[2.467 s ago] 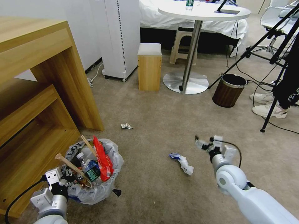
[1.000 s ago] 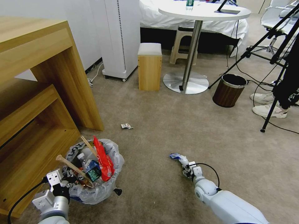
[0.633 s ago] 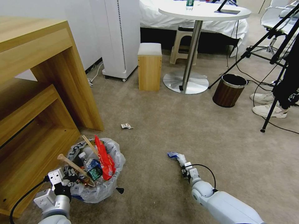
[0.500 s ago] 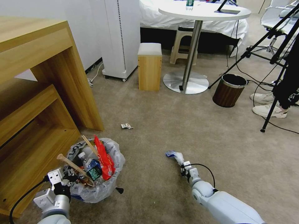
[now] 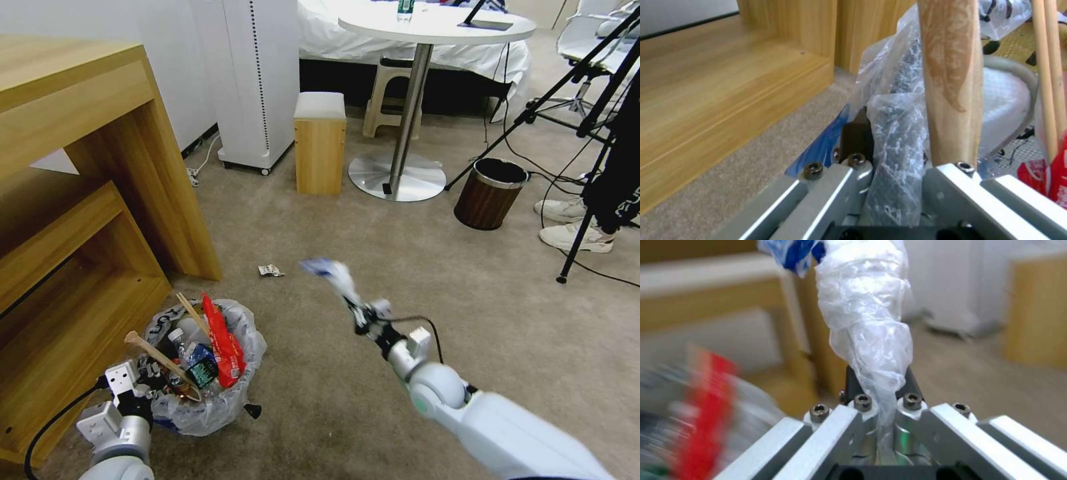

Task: Pick up the trash bin and place the garbage on the floor into it.

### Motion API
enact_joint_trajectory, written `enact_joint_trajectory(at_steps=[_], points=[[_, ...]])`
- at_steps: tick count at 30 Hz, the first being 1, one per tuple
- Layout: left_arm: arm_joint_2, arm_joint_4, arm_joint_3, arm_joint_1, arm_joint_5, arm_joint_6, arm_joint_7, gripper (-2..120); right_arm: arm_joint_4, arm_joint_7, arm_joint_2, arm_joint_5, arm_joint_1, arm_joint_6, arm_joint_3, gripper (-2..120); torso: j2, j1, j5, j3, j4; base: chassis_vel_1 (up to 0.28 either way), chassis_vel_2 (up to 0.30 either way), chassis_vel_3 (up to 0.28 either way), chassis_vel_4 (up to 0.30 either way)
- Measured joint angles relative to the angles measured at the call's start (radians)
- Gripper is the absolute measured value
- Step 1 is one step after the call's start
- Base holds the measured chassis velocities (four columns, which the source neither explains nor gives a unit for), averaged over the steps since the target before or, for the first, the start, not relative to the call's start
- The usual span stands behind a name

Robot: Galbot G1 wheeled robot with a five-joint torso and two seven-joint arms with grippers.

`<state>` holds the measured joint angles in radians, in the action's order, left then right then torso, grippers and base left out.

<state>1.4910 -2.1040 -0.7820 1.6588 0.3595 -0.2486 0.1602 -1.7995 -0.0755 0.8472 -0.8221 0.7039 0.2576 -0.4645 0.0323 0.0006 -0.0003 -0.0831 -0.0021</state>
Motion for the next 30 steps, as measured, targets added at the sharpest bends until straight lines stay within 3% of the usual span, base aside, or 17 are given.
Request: enact_joint_trajectory(at_steps=[2,5,6,9,16,19,21,30], points=[[0.002,-0.005,0.001,0.001,-0.003,-0.001,0.000,1,-0.032,-0.001,-0.002,-0.013,-0.037,-0.015,-0.038,0,0.000,0.000,0.0000,0.000,-0.0001,0.000,0.000,0.000,0.000],[0.010,-0.020,0.005,0.006,-0.011,-0.002,-0.001,1,-0.077,-0.050,0.014,-0.068,-0.159,-0.068,-0.191,0,0.000,0.000,0.0000,0.000,-0.0001,0.000,0.000,0.000,0.000],[0.010,-0.020,0.005,0.006,-0.011,-0.002,-0.001,1,-0.077,-0.050,0.014,-0.068,-0.159,-0.068,-0.191,0,0.000,0.000,0.0000,0.000,-0.0001,0.000,0.000,0.000,0.000],[0.019,-0.033,0.009,0.014,-0.019,-0.002,-0.002,1,-0.046,-0.102,0.054,-0.102,-0.281,-0.103,-0.361,0,0.000,0.000,0.0000,0.000,-0.0004,0.000,0.000,0.000,0.000],[0.028,-0.063,0.007,0.028,-0.023,-0.002,-0.004,1,0.041,-0.167,0.158,-0.138,-0.439,-0.140,-0.575,0,0.000,0.000,0.0003,0.000,-0.0002,0.000,0.000,0.000,0.000],[0.029,-0.067,0.005,0.030,-0.024,-0.002,-0.005,1,0.058,-0.176,0.183,-0.146,-0.458,-0.146,-0.598,0,0.000,0.000,0.0000,0.000,-0.0002,0.000,0.000,0.000,0.000],[0.032,-0.076,-0.001,0.034,-0.023,-0.001,-0.005,1,0.109,-0.229,0.296,-0.185,-0.494,-0.206,-0.642,0,0.000,0.000,0.0001,0.000,0.0000,0.000,0.000,0.000,0.000],[0.035,-0.077,-0.002,0.032,-0.023,0.002,-0.005,1,0.110,-0.315,0.355,-0.206,-0.500,-0.300,-0.661,0,0.000,0.000,0.0001,0.000,-0.0002,0.000,0.000,0.000,0.000]])
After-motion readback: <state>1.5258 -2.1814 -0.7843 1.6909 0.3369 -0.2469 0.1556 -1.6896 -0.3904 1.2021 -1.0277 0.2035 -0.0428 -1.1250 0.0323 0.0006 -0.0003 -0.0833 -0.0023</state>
